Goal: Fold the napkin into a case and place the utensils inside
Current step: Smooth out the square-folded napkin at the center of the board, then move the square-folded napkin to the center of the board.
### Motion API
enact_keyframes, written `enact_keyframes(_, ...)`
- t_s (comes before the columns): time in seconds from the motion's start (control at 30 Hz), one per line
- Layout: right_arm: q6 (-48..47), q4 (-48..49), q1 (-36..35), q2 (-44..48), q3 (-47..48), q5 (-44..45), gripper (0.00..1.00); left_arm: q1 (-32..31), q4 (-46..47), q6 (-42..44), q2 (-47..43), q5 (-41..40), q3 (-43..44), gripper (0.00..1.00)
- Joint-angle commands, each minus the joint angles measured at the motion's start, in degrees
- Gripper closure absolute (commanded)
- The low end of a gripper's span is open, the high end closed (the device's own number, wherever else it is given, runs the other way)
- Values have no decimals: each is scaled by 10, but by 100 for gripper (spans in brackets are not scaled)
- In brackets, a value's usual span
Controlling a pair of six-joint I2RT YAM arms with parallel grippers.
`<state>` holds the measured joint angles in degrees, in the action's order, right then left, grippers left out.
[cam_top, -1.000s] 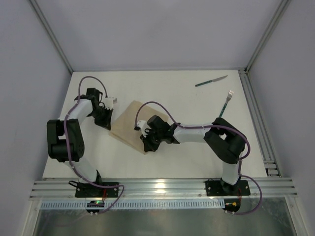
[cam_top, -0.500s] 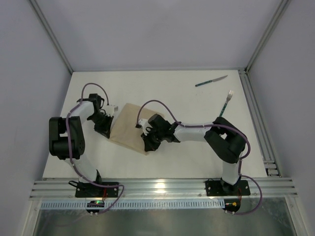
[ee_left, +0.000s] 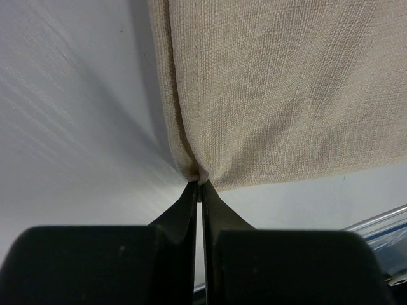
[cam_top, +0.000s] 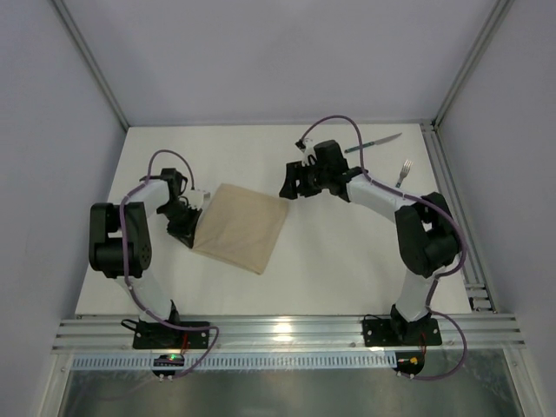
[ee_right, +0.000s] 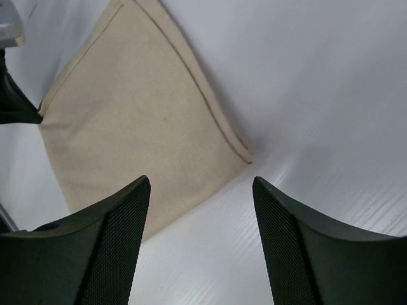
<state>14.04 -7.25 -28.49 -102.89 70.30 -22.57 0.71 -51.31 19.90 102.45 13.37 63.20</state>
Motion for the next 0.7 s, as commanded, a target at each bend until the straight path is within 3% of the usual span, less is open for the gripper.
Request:
enact_keyframes(0.0,-15,-37,3,-50,53,6,29,-17,38,10,8,-37,-21,100)
enact_keyframes(0.3,-13,-44,5,-144,106,-47,30,-24,41,8,5,-49,-19,100)
enact_keyframes(0.5,-2,-30,5,-155,92,-38,47,-23,39,11,0,-64,-21,100)
enact_keyframes(0.53,3,-29,5,-156,89,-36,54,-23,41,11,-1,-66,-20,100)
enact_keyframes(0.67,13,-13,6,-151,62,-35,61,-24,41,14,-9,-77,-18,100)
